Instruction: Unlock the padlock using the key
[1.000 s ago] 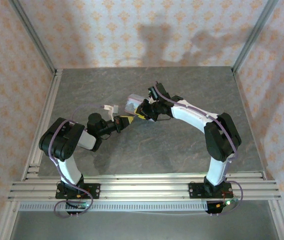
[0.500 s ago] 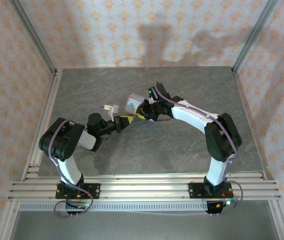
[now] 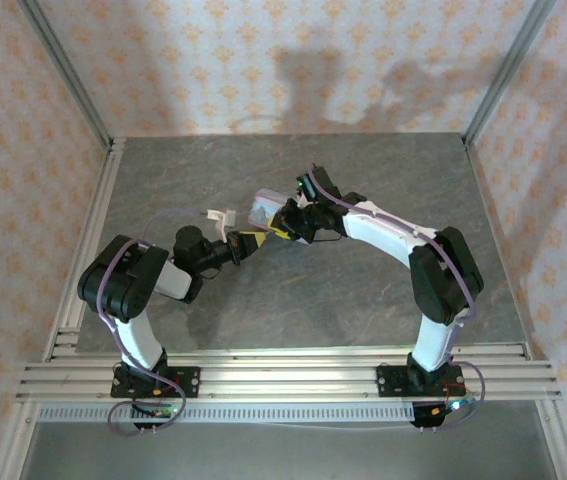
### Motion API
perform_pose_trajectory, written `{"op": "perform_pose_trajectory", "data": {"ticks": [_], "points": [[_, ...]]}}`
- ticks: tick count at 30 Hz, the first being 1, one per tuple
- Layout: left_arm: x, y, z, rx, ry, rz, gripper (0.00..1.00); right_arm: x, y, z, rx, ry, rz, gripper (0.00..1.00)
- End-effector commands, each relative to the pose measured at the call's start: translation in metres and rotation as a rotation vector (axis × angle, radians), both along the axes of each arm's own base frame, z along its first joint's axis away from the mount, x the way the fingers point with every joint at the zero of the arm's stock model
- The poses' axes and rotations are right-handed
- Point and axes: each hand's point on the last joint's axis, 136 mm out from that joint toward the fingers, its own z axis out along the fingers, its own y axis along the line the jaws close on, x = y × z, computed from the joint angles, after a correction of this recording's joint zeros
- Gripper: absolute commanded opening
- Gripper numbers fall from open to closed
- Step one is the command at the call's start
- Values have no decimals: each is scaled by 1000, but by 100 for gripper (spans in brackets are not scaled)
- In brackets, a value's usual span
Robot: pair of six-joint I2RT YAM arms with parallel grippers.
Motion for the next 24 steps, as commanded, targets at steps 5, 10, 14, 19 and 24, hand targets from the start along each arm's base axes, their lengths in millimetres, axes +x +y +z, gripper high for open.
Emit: {"op": "perform_pose_trajectory", "data": {"ticks": [5,10,14,19,24], "points": [[7,3,21,-7,-90,20,0,0,4,29,67,-63,9,0],[7,3,23,-9,-96,19,0,0,6,30,80,-57,14,0],[9,2,24,-21,-83,18,0,-1,7,31,87,-55,16,0],[12,1,25,-31,-76,13,0,-2,7,32,98,-52,16,0],[13,-1,27,-39,-77,2,0,-2,9,32,109,-46,22,0]]}}
